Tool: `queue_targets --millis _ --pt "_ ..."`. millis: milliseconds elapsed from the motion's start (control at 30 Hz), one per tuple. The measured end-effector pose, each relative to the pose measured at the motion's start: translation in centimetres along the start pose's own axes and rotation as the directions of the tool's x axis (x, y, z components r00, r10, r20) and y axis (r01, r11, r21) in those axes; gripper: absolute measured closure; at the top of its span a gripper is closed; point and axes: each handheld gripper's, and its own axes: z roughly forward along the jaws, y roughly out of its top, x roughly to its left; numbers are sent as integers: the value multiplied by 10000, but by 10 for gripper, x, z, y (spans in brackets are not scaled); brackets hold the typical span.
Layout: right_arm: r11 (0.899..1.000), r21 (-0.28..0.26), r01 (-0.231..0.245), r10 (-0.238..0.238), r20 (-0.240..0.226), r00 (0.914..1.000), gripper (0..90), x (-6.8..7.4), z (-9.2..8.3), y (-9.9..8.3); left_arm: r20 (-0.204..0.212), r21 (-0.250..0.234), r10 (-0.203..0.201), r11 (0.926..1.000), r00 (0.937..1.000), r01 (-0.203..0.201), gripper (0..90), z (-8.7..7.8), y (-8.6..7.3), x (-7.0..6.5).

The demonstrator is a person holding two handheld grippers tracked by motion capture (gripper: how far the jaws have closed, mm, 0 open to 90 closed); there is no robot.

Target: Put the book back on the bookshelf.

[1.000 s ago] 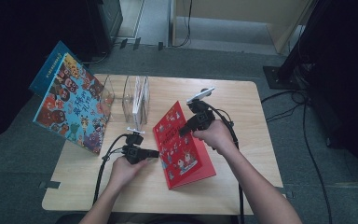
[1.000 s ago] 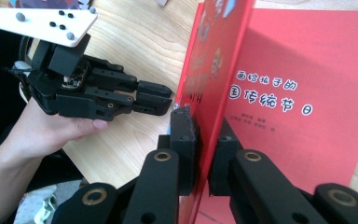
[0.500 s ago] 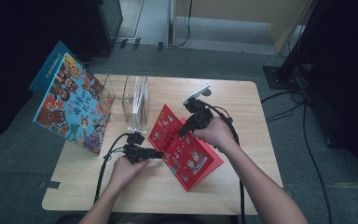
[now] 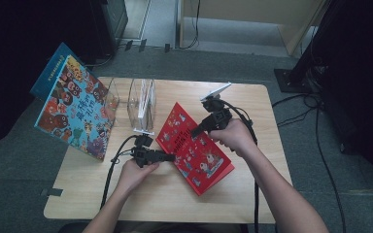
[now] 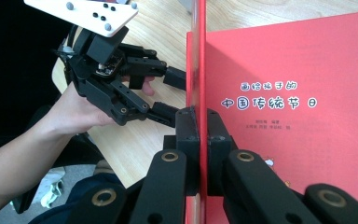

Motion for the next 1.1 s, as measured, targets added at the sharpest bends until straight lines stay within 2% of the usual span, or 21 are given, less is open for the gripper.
queue_targets --millis 133,233,367,433,533,600,833,933,1100 --pt "9999 -156 53 -53 -2 10000 885 0 -6 -2 268 -104 -10 9999 9996 13 330 1 4 -1" --pt "9996 -281 83 -81 64 9999 883 1 -9 -3 319 -148 -4 9999 9995 9 319 3 6 -3" --pt "9993 -310 221 -220 18 9998 881 2 -11 -4 461 47 29 10000 9989 -31 282 5 10 -4" --pt "9989 -355 306 -303 78 9995 882 3 -12 -5 534 66 -146 9999 9985 143 258 6 12 -2" --pt "9987 -419 273 -273 4 9996 879 3 -14 -6 469 78 -70 9999 9989 67 231 7 13 -3" --pt "9987 -415 310 -313 -59 9995 879 2 -14 -7 641 84 -83 9999 9979 78 221 6 14 -5" --pt "9978 -565 356 -363 -105 9993 878 1 -18 -7 513 -113 119 9999 9986 -113 204 5 16 -7" --pt "9974 -598 413 -420 -107 9991 879 1 -17 -9 668 47 51 10000 9978 -55 185 6 16 -4" --pt "9970 -608 487 -496 -128 9987 876 2 -15 -9 492 18 158 9999 9987 -159 166 7 16 -4"
